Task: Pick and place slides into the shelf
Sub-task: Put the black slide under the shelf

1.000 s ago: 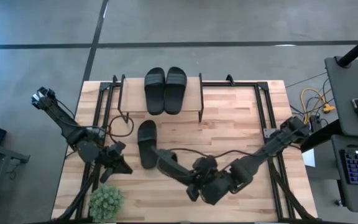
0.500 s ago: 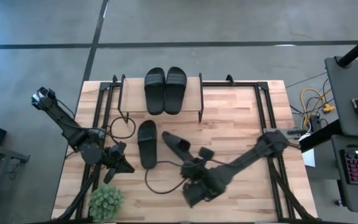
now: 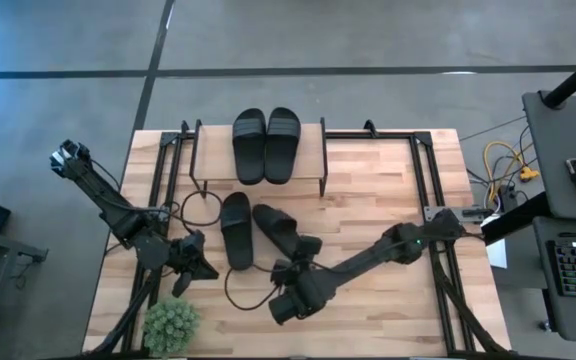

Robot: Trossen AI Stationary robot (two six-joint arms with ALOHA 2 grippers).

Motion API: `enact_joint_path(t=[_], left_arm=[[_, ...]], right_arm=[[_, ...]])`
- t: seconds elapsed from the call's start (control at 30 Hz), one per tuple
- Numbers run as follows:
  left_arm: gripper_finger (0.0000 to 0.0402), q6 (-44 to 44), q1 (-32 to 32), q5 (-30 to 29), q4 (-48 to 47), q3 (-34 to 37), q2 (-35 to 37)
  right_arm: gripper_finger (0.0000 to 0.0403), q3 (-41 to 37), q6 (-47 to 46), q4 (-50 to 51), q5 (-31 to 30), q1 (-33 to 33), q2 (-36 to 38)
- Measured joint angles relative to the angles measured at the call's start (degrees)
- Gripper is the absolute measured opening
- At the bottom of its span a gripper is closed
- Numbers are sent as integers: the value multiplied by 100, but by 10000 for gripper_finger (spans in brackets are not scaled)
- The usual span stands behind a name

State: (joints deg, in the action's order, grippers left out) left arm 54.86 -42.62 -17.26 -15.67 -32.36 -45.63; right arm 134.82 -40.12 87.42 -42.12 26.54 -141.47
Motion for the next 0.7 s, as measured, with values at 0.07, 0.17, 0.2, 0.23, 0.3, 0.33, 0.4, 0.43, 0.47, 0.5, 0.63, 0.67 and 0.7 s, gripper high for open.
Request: enact_joint_path(t=[0.07,0.17,0.2,0.23,0.3,0.33,0.4,0.43,0.47,0.5,0.63,0.67,0.7], left_arm=[[10,6,-2,-27,12,0,2],[10,6,-1,-56,-3,0,-11],[10,4,0,-68,-1,0,-11],[10,5,-2,-69,-2,1,-9],[10,4,-2,-69,-39,5,-11],[10,4,1,-67,-44,7,-11],[10,4,0,-67,-37,7,-11],[10,4,0,-67,-38,7,-11],[10,4,-1,-67,-38,7,-11],[10,4,0,-67,-38,8,-11],[10,24,1,-67,-38,9,-11],[10,33,1,-65,-38,15,-11],[10,73,0,-65,-40,21,-11]], right_arm=[[87,0,4,-156,49,-6,0],[102,0,13,-586,265,-30,6],[112,0,14,-755,436,-39,11],[123,0,27,-889,588,-53,11],[150,0,111,-1070,850,-69,11],[163,0,133,-1132,952,-69,11],[190,0,237,-1167,1059,-69,11],[202,0,327,-1189,1097,-69,13],[212,0,413,-1201,1109,-65,20],[223,0,455,-1203,1117,-54,28],[247,16,414,-1234,1605,-43,51],[250,16,319,-1232,1747,-47,58],[250,17,177,-1227,1847,-62,63]])
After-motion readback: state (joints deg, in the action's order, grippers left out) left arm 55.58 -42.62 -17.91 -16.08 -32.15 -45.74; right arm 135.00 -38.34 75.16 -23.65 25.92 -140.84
